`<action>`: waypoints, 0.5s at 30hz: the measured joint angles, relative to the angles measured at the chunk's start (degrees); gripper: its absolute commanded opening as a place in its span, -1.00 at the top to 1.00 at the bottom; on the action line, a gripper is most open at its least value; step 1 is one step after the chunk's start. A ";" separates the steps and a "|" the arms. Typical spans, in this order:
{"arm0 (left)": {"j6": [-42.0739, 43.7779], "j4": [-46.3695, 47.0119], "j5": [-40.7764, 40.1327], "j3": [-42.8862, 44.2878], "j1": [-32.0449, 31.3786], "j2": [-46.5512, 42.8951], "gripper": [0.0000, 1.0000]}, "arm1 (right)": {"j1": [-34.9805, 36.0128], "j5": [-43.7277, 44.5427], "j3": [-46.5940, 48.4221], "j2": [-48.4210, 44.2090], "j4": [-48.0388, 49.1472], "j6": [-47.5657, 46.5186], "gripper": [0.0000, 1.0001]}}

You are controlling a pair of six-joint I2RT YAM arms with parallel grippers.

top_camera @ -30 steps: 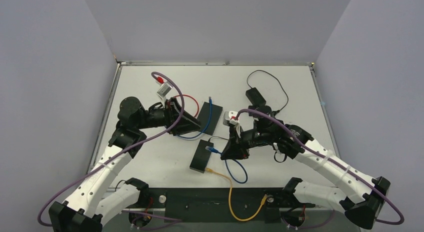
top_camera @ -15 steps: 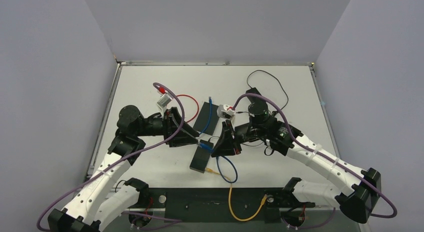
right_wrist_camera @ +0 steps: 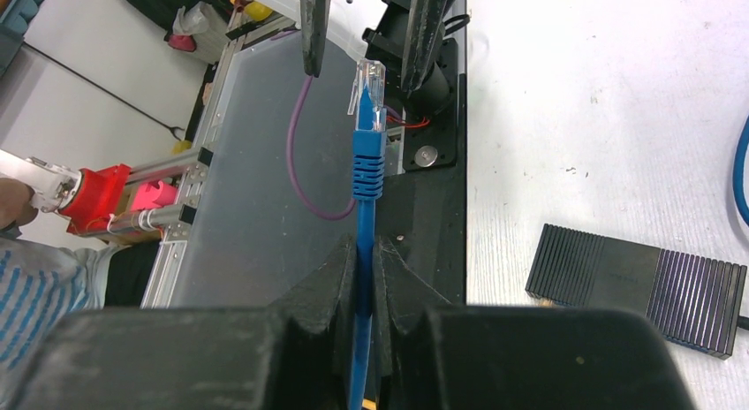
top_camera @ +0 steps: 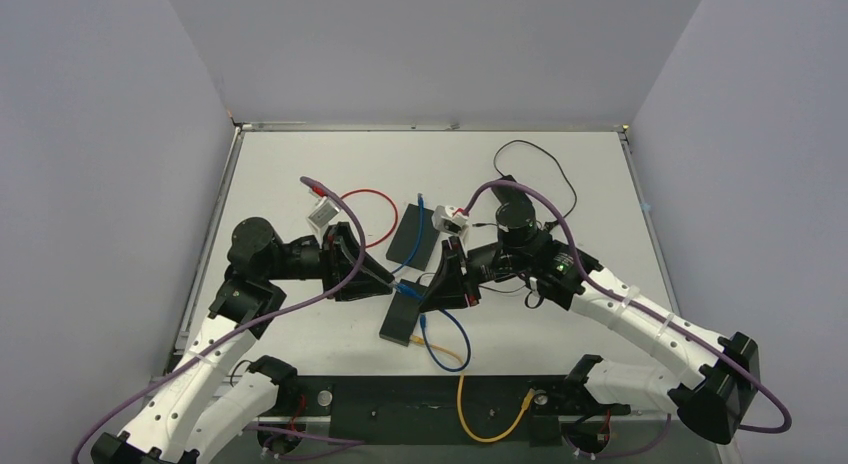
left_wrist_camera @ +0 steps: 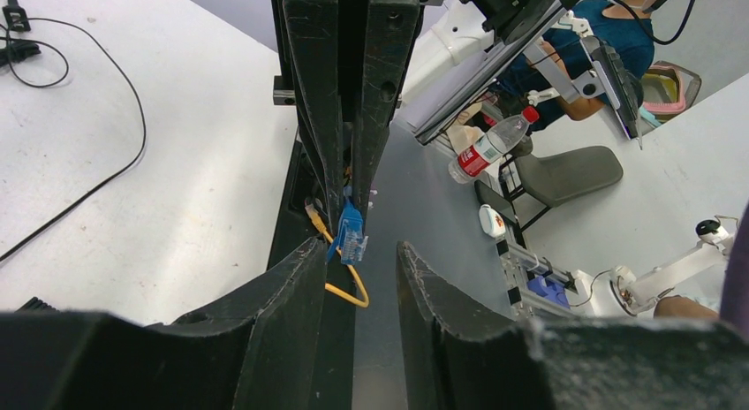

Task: Insert the plug into the switch port
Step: Pick up the connector from the center of the board.

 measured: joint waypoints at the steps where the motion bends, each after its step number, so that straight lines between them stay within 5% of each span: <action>1: 0.28 -0.26 0.00 -0.02 0.00 0.02 0.37 | 0.00 0.00 0.00 0.11 0.13 0.09 1.00; 15: 1.07 -1.11 -0.02 -0.09 0.00 0.04 0.48 | 0.00 0.02 0.00 0.59 0.42 0.98 1.00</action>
